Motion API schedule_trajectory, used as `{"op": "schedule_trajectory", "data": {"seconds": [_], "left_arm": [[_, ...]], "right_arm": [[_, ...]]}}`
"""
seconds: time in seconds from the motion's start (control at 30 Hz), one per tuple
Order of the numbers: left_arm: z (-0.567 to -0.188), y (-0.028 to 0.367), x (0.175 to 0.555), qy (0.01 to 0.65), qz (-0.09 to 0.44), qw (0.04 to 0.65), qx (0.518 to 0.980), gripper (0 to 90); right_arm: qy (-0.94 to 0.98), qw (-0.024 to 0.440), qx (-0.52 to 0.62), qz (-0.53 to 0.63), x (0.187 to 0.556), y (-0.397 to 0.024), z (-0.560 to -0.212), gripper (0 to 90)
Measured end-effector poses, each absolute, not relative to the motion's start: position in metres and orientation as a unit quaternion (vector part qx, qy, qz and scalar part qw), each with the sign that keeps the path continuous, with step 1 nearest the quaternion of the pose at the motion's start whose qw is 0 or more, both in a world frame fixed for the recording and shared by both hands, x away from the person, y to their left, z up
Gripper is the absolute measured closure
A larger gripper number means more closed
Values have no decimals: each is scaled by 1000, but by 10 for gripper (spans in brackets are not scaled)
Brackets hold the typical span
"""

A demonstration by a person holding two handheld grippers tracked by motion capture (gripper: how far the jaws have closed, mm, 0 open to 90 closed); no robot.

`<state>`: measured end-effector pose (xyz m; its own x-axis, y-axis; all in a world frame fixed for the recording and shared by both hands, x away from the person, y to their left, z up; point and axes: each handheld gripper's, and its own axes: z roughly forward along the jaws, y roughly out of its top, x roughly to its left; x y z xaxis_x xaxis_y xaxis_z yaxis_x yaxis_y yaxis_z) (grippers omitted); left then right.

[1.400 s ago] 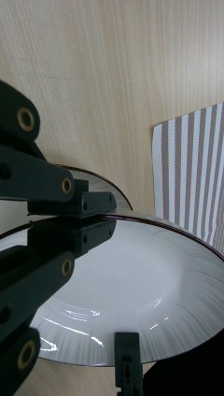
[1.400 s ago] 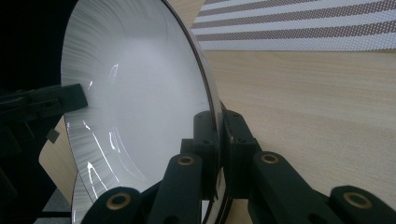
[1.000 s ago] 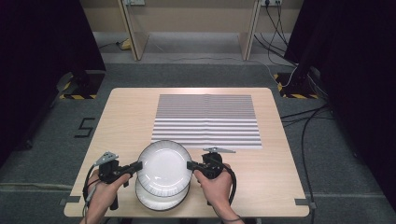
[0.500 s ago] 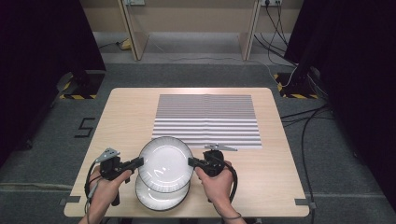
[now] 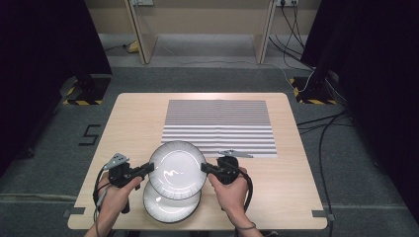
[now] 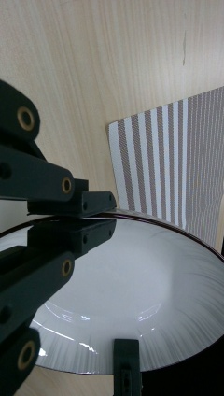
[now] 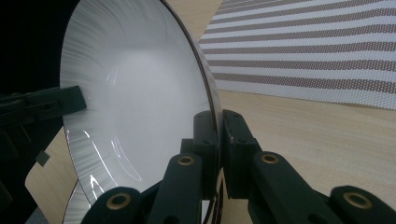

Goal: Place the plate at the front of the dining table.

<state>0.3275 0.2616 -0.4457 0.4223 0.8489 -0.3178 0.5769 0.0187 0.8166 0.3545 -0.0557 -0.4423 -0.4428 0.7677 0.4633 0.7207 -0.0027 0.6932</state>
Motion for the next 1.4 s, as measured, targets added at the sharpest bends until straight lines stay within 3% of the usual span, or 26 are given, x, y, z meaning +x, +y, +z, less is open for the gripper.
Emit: {"op": "schedule_trajectory", "data": {"seconds": [1.4], "left_arm": [[-437,247,349,504,152,495,691,848]], "right_arm": [[690,46,536,484,366,-67,-433,855]]}}
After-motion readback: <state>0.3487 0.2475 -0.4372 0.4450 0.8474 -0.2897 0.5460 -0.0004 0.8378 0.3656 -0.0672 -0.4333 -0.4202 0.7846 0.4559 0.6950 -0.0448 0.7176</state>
